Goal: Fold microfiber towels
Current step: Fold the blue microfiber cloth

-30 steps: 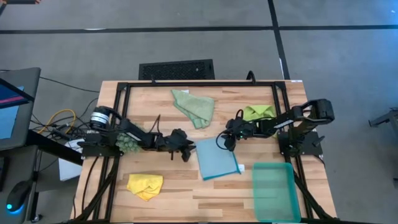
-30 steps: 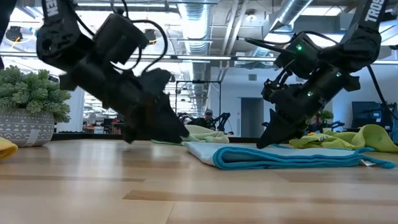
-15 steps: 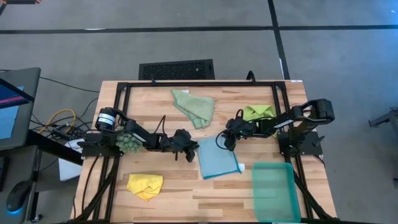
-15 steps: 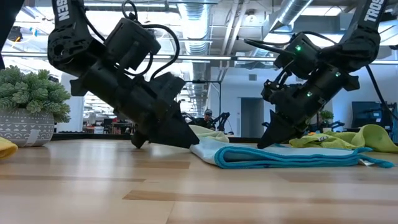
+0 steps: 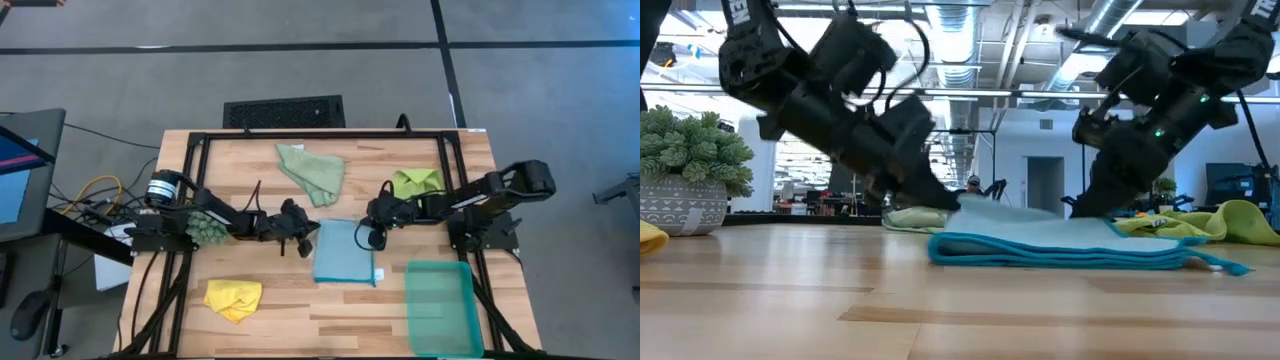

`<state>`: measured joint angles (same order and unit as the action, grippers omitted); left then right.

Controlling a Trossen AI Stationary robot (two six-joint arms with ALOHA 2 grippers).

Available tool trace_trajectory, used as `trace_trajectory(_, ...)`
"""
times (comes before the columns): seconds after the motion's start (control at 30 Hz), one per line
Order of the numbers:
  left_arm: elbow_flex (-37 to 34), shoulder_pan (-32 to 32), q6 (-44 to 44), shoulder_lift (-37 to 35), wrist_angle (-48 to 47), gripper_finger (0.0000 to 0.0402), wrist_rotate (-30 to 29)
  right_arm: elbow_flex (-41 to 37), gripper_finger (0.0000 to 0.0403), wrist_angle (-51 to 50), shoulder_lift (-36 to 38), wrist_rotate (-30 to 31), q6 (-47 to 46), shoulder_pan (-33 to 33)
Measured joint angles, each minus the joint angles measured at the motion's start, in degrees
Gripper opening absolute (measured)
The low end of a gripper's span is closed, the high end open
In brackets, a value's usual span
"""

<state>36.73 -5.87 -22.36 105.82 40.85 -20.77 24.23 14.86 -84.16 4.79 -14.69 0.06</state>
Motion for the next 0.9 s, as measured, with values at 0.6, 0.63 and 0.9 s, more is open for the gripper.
trace_trajectory(0.6,0.02,0.87,5.77,-5.16,-5.42,0.0135,3.83,0.13,0.0015,-0.07,6.06,8.16,0.21,8.97)
trace_trajectory(0.63,0.02,1.0,5.74,-5.16,-5.42,0.0152,4.79,0.13,0.0018,-0.01,6.06,8.18,0.48,9.36)
trace_trajectory(0.9,0.07,1.69,7.22,-2.78,0.73,0.0233,4.76,0.13,0.0011,1.03,6.06,8.2,9.26,13.26)
